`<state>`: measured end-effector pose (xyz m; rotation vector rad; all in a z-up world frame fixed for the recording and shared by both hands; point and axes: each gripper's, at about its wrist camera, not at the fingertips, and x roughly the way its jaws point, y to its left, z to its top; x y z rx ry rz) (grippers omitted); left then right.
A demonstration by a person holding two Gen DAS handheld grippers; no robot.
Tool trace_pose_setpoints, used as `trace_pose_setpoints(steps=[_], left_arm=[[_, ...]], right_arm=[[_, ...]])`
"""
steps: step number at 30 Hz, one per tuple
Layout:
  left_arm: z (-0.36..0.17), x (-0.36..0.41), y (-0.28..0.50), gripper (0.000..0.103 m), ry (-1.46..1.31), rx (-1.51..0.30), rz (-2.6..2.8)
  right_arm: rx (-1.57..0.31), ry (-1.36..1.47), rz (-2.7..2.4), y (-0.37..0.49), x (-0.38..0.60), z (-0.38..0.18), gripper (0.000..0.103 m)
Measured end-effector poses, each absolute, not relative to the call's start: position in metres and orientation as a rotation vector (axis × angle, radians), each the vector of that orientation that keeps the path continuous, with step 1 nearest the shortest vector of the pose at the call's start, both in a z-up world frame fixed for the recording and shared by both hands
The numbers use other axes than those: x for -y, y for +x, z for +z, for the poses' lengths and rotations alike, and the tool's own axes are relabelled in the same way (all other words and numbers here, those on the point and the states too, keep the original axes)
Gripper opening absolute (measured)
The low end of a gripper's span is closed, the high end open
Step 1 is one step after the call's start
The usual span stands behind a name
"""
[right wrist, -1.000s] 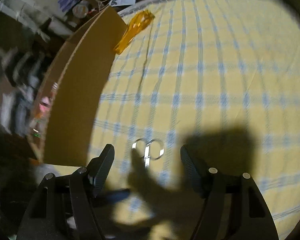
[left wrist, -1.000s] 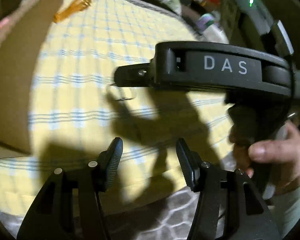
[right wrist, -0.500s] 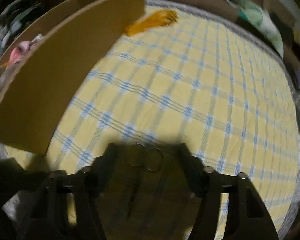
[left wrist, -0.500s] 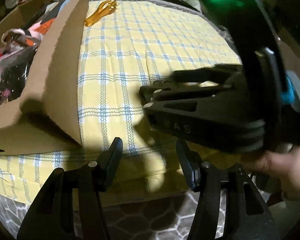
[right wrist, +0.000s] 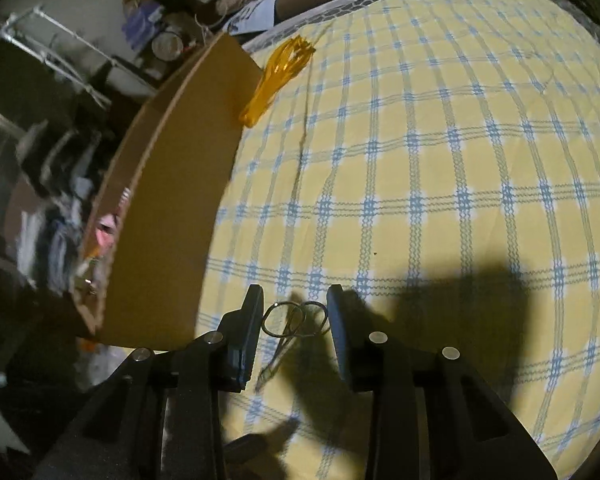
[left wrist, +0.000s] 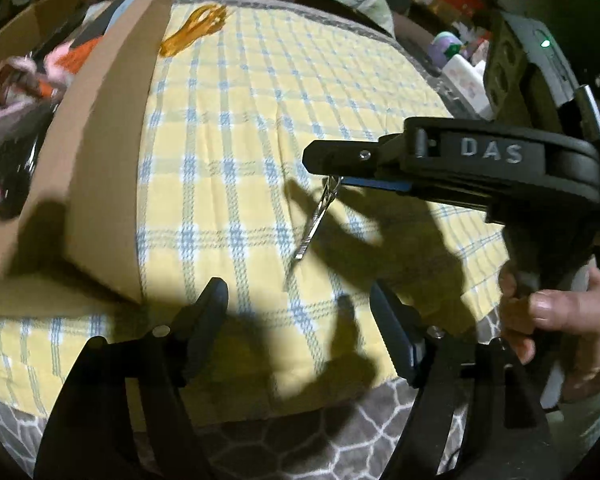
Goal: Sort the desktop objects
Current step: 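Lift the steel scissors off the cloth with the right tool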
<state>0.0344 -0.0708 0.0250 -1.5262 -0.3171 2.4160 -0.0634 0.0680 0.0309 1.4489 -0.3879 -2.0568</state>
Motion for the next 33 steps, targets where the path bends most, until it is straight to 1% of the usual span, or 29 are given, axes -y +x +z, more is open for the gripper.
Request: trace_pose_setpoints(steps=[5, 12, 14, 16, 17, 19, 25, 33], left_arm=[[0.034, 0.059, 0.032, 0.071, -1.459, 0.198, 2.471], [0.04, 0.053, 0.038, 0.069, -1.442, 0.233, 2.435], [0.045, 0.049, 0.04, 0.058, -1.411, 0.225, 2.423], [0.049, 0.045, 0.041, 0.033, -1.389, 0.192, 2.409], [0.051, 0.044, 0.043, 0.028, -1.357, 0.192, 2.389], [0.051, 0.039, 0.043, 0.006, -1.351, 0.185, 2.353], [0.057, 0.04, 0.046, 0.004, -1.343, 0.261, 2.337], [0.087, 0.068, 0.044, 0.004, -1.268, 0.339, 2.395]], right_arm=[[0.368, 1.399, -2.061, -0.057, -0.07, 0.046, 0.033], [0.314, 1.314, -2.044, -0.04, -0.071, 0.074, 0.033], [0.293, 1.312, -2.039, -0.035, -0.074, 0.078, 0.033], [0.297, 1.316, -2.03, -0.032, -0.078, 0.079, 0.033], [0.298, 1.324, -2.03, -0.031, -0.081, 0.078, 0.033], [0.307, 1.332, -2.025, -0.031, -0.084, 0.077, 0.033], [0.314, 1.314, -2.026, -0.028, -0.085, 0.083, 0.033], [0.332, 1.235, -2.027, -0.032, -0.066, 0.11, 0.033]])
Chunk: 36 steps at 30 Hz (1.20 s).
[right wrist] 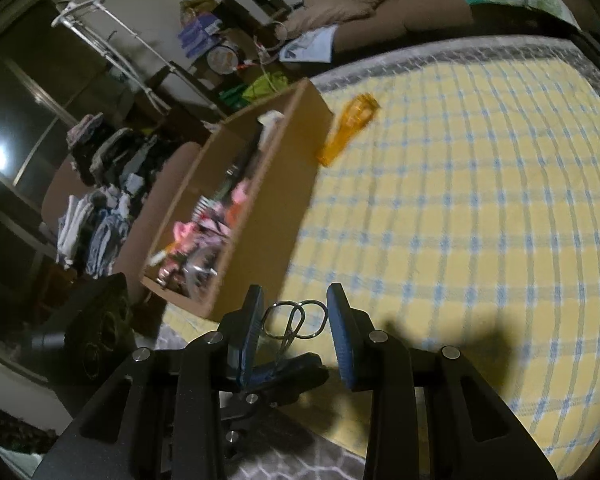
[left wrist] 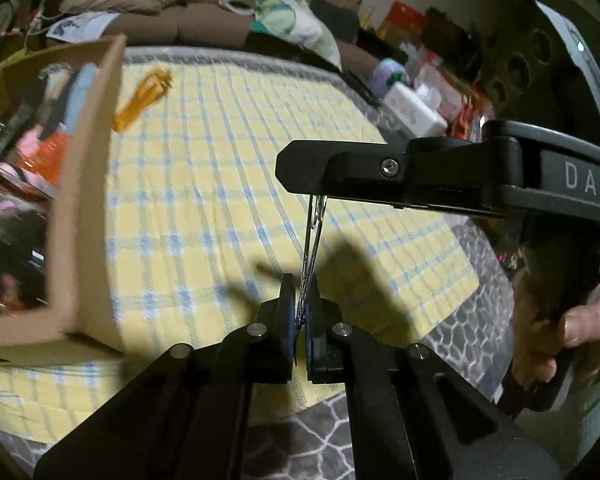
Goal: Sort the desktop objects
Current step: 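Lift the steel scissors off the cloth with the right tool, then carry the steel scissors over the box and open the right tool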
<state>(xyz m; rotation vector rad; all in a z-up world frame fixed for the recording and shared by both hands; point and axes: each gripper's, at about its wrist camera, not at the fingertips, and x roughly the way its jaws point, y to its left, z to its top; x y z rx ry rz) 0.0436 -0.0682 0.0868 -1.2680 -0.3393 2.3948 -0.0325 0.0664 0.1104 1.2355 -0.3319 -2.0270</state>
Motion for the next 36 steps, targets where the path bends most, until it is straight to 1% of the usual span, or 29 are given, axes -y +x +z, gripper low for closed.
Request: trace_pose_setpoints(steps=[7, 12, 16, 20, 25, 30, 32, 33, 34, 35, 36], left_arm=[[0.135, 0.135, 0.041, 0.003, -1.151, 0.373, 2.499], [0.15, 0.2, 0.036, 0.003, -1.127, 0.375, 2.532], [0.137, 0.239, 0.021, 0.003, -1.17, 0.475, 2.547], [0.122, 0.252, 0.002, 0.003, -1.239, 0.484, 2.563], [0.102, 0.253, -0.011, 0.003, -1.31, 0.473, 2.577], [0.1, 0.247, -0.013, 0.003, -1.326, 0.455, 2.59], [0.102, 0.243, -0.012, 0.009, -1.335, 0.424, 2.619], [0.104, 0.243, -0.012, 0.025, -1.337, 0.414, 2.629], [0.106, 0.244, -0.01, 0.046, -1.331, 0.416, 2.648], [0.109, 0.246, -0.009, 0.053, -1.322, 0.424, 2.662], [0.112, 0.249, -0.008, 0.059, -1.308, 0.441, 2.673]], right_arm=[[0.306, 1.103, -2.006, -0.041, -0.008, 0.152, 0.033], [0.269, 1.09, -1.961, -0.056, 0.054, 0.152, 0.032], [0.32, 1.131, -1.906, -0.074, 0.092, 0.132, 0.028], [0.322, 1.175, -1.933, -0.088, 0.107, 0.116, 0.028], [0.315, 1.196, -1.974, -0.092, 0.101, 0.109, 0.028], [0.315, 1.214, -2.017, -0.095, 0.09, 0.109, 0.028], [0.303, 1.214, -2.031, -0.095, 0.087, 0.11, 0.029], [0.297, 1.215, -2.034, -0.095, 0.086, 0.112, 0.029], [0.291, 1.214, -2.038, -0.095, 0.085, 0.112, 0.032], [0.278, 1.21, -2.049, -0.094, 0.084, 0.114, 0.034], [0.268, 1.206, -2.058, -0.094, 0.083, 0.116, 0.038]])
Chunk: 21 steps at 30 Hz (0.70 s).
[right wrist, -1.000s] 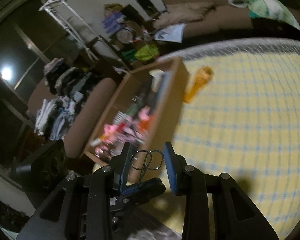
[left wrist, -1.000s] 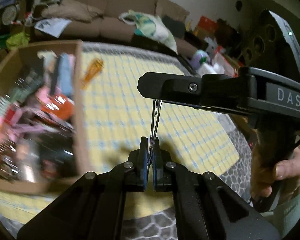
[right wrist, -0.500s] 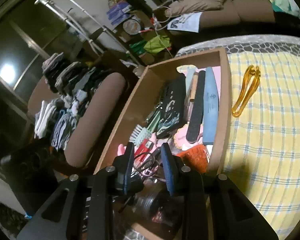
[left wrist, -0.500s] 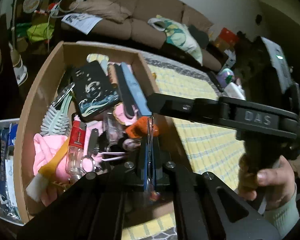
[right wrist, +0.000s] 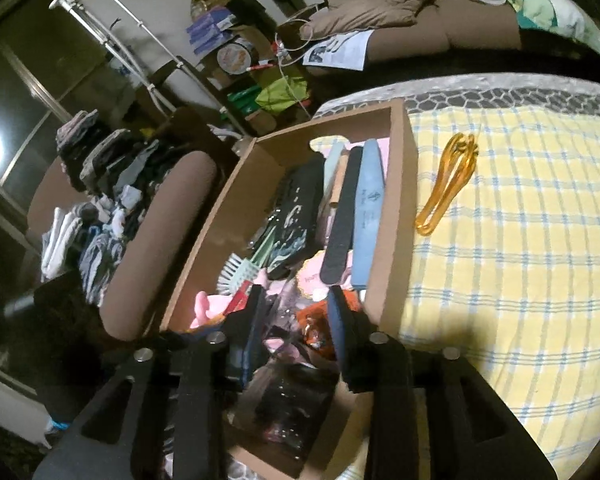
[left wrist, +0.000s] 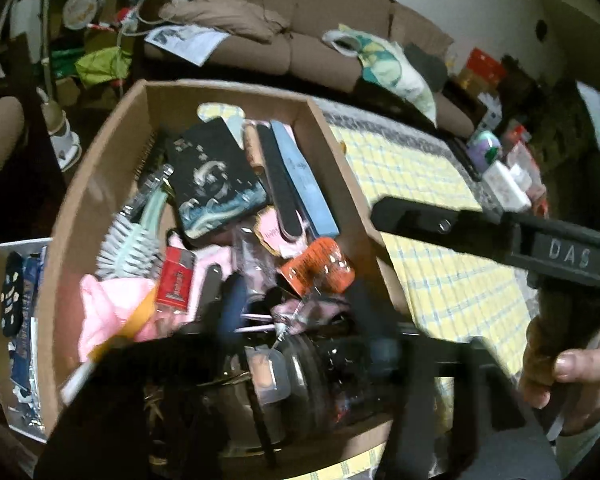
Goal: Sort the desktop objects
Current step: 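Move the right tool to the orange-handled scissors and close on them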
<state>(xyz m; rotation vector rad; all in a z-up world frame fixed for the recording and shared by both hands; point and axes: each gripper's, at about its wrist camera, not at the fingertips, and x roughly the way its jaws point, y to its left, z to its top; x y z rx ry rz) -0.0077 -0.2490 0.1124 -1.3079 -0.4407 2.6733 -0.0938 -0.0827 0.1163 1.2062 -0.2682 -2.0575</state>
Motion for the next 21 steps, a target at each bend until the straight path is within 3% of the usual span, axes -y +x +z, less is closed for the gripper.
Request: trace_pose_setpoints(steps=[6, 10, 11, 15, 21], left_arm=[[0.134, 0.29, 0.009, 0.071, -1.15, 0.716, 2.735], [0.136, 0.293, 0.01, 0.077, -1.129, 0.75, 2.748], [0.136, 0.289, 0.008, 0.078, -1.134, 0.734, 2.748], [0.141, 0.269, 0.002, 0.101, -1.109, 0.684, 2.745], [0.147, 0.239, -0.005, 0.103, -1.098, 0.625, 2.729]], right_arm=[[0.261, 1.182, -2.128, -0.1, 0.061, 0.127, 0.058], [0.272, 1.183, -2.216, -0.118, 0.042, 0.129, 0.074], [0.271, 1.183, -2.248, -0.126, 0.037, 0.129, 0.074], [0.236, 1.214, -2.341, -0.158, 0.028, 0.119, 0.075], [0.231, 1.3, -2.4, -0.208, 0.028, 0.09, 0.075]])
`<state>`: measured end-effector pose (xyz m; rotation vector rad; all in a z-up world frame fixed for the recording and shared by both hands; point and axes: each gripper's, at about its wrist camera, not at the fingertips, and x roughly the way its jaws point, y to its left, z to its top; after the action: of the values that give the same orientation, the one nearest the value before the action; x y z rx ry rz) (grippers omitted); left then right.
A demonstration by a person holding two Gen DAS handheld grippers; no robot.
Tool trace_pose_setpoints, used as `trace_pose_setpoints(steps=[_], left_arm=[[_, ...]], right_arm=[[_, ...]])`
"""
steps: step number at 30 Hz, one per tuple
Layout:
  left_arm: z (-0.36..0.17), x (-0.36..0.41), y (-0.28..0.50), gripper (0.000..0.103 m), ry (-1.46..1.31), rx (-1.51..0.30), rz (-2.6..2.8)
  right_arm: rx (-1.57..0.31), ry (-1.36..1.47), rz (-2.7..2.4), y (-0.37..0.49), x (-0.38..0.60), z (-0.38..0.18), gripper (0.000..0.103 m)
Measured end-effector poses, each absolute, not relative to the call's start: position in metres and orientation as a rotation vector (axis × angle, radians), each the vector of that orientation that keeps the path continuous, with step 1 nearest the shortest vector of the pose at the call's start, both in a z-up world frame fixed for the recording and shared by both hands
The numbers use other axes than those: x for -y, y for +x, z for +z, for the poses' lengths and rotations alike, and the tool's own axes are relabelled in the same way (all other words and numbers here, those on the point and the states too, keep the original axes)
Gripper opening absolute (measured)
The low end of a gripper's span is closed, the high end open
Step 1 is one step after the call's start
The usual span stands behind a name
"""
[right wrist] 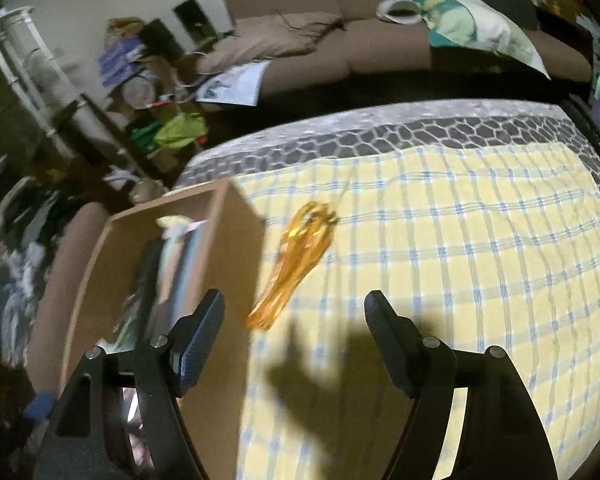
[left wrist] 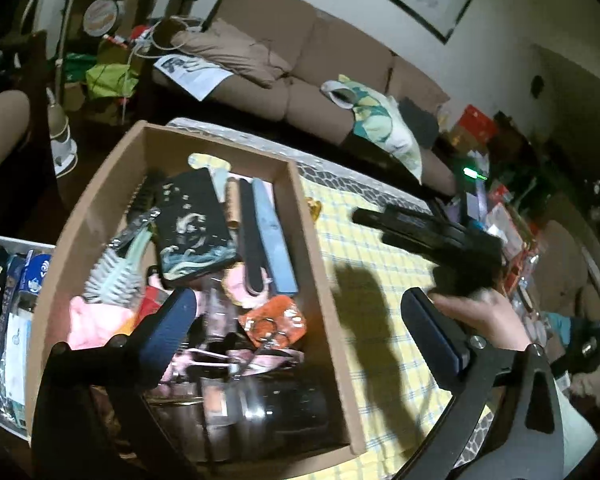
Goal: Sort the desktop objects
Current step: 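Move the right tool to the orange-handled scissors and close on them, then lift the orange-handled scissors with the right tool and adjust the grip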
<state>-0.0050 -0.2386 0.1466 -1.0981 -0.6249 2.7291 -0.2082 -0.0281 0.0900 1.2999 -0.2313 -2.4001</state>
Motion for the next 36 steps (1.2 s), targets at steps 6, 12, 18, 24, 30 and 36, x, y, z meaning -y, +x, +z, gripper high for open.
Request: trace_pose_setpoints(steps=[6, 12, 18, 24, 30, 36], left_arm=[[0.145, 0.225, -0.009, 0.103, -1.116, 0.598, 2.714], [0.146, 0.221, -0.009, 0.103, -1.111, 0.596, 2.69], [0.14, 0.224, -0.011, 0.103, -1.139, 0.601, 2.684], [0.141, 0.228, -0.009, 0.103, -1.135, 0.613, 2.693], [0.142, 0.225, -0.009, 0.103, -1.135, 0.615, 2.689], [0.15, 0.21, -0.008, 0.103, -1.117, 0.572, 2.676]], right_arm=[[0.19, 1.414, -2.425, -0.259, 0.041, 0.053, 0.059], [0.287, 1.465, -2.402, -0.293, 0.044, 0.026, 0.044], [0.341, 1.476, -2.414, -0.298, 0.044, 0.022, 0.043], [0.116, 1.529, -2.413, -0.299, 0.074, 0.014, 0.04], [-0.091, 1.575, -2.372, -0.306, 0.082, 0.017, 0.014], [-0.382, 1.602, -2.294, -0.286, 0.056, 0.017, 0.015]])
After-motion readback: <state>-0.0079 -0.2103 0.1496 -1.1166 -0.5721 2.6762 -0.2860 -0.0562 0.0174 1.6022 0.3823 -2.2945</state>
